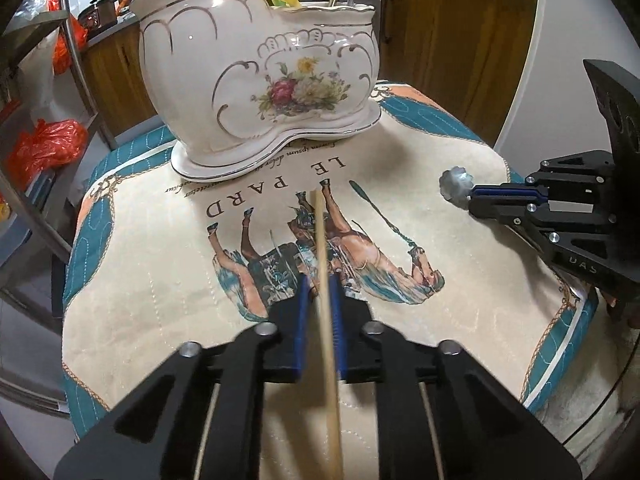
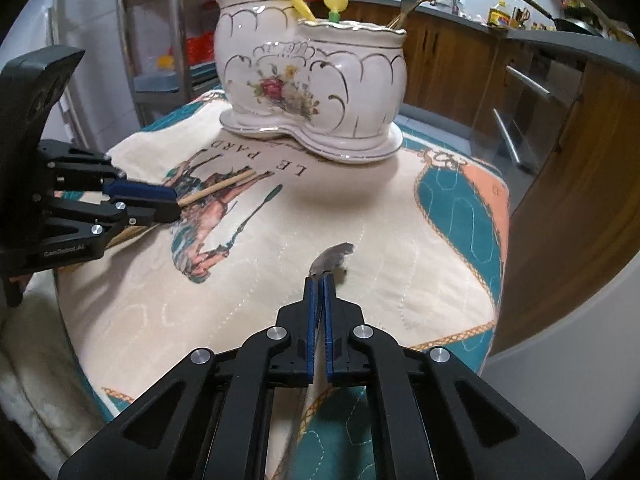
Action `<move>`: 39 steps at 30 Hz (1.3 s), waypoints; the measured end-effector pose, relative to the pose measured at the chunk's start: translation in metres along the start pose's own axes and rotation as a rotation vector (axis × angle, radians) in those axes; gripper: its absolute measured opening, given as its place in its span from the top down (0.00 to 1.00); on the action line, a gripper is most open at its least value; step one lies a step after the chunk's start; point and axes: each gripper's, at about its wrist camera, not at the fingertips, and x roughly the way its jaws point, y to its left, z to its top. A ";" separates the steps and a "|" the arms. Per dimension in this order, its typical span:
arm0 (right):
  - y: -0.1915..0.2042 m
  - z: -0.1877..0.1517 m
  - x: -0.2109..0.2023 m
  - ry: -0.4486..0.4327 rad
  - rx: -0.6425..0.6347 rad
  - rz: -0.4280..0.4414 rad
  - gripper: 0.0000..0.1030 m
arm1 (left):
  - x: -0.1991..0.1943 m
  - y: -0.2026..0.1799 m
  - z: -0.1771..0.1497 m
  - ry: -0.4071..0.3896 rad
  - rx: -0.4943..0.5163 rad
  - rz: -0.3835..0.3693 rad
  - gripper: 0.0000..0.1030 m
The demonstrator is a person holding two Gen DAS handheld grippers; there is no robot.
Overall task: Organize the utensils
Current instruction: 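Carry the chopstick over the large cup with left while right carries spoon over small cup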
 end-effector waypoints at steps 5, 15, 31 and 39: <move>-0.002 0.003 -0.015 -0.098 0.002 -0.018 0.97 | -0.004 0.001 -0.005 -0.036 0.002 0.005 0.95; 0.002 0.010 -0.060 -0.369 -0.005 -0.064 0.97 | -0.054 0.016 -0.012 -0.310 -0.015 0.013 0.95; 0.027 0.031 -0.098 -0.726 -0.065 -0.259 0.98 | -0.105 0.061 0.008 -0.613 -0.161 -0.010 0.95; 0.005 0.085 -0.100 -0.807 0.028 -0.229 0.98 | -0.123 0.086 0.070 -0.766 -0.228 -0.008 0.95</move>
